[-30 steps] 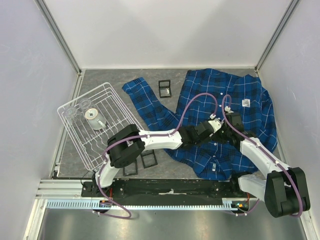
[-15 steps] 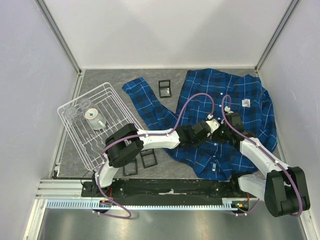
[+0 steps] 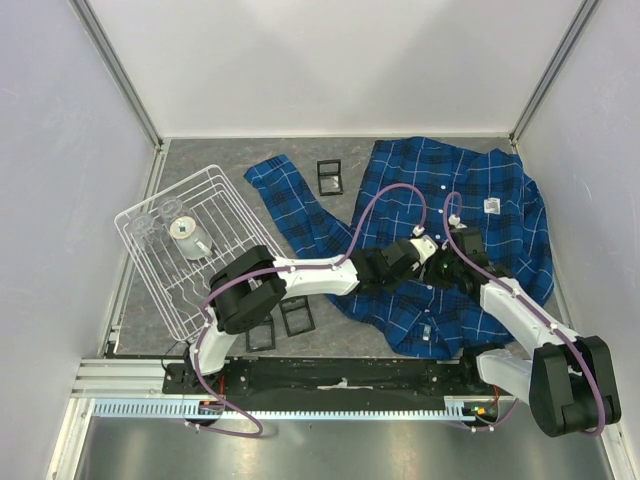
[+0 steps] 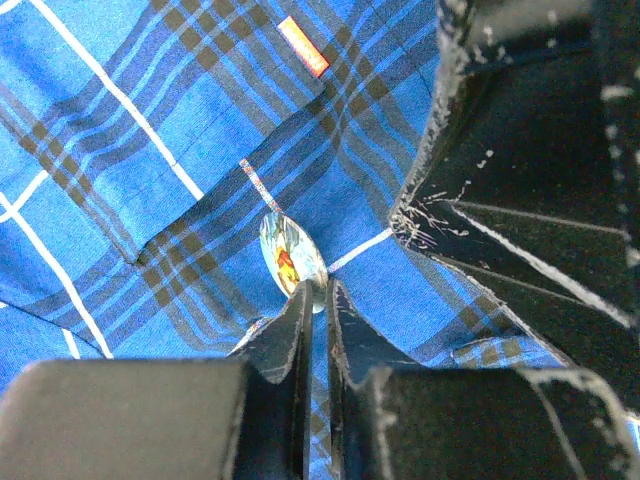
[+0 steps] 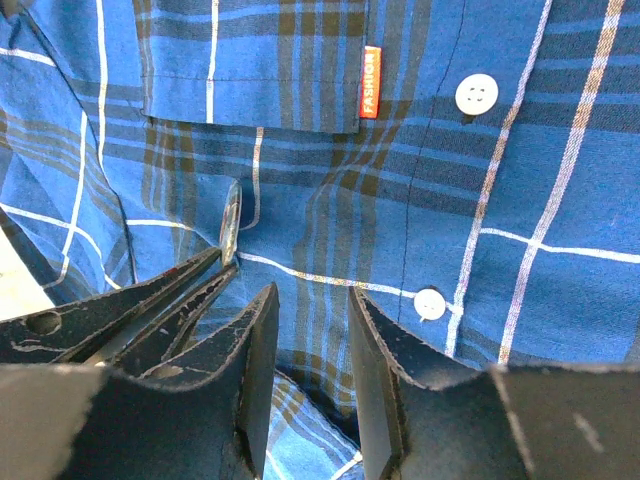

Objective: Remove the brooch from the garment
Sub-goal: Remove the brooch from the clothes.

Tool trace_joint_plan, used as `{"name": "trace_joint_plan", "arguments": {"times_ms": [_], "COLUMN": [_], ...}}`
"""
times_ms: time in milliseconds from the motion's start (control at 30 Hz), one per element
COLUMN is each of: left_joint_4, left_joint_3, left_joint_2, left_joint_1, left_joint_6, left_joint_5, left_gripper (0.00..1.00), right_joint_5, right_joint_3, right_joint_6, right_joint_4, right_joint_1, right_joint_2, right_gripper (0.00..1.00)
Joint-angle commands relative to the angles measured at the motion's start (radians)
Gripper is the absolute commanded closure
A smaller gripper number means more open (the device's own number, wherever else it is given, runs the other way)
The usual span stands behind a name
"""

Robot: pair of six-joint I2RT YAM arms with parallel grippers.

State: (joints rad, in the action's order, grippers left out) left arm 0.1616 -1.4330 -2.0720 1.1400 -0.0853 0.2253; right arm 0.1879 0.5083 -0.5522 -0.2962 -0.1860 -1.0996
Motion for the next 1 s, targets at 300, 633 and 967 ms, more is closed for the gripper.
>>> {"name": "trace_joint_plan", "arguments": {"times_ms": [300, 633, 967], "left_joint_4": [0.009, 0.02, -0.114], "left_joint_3": [0.002, 0.022, 0.098], "left_joint_2": [0.107, 0.122, 0.072], "left_joint_1": [-0.019, -0.075, -0.224], "left_joint_6": [-0.066, -0.142, -0.251], "left_joint_5": [-0.121, -0.357, -0.592], "left_gripper": [0.98, 0.98, 0.98], "right_joint_5": [0.081, 0.084, 0.142], "right_joint_3": [-0.014, -0.016, -0.04], "right_joint_6": [0.043, 0.037, 0.04], "right_joint_4": [0.083, 0.08, 0.13], "right_joint_1": [0.0, -0.001, -0.006], "right_joint_2": [-0.02, -0.005, -0.042], "right_gripper": [0.59, 0.61, 0.66]}}
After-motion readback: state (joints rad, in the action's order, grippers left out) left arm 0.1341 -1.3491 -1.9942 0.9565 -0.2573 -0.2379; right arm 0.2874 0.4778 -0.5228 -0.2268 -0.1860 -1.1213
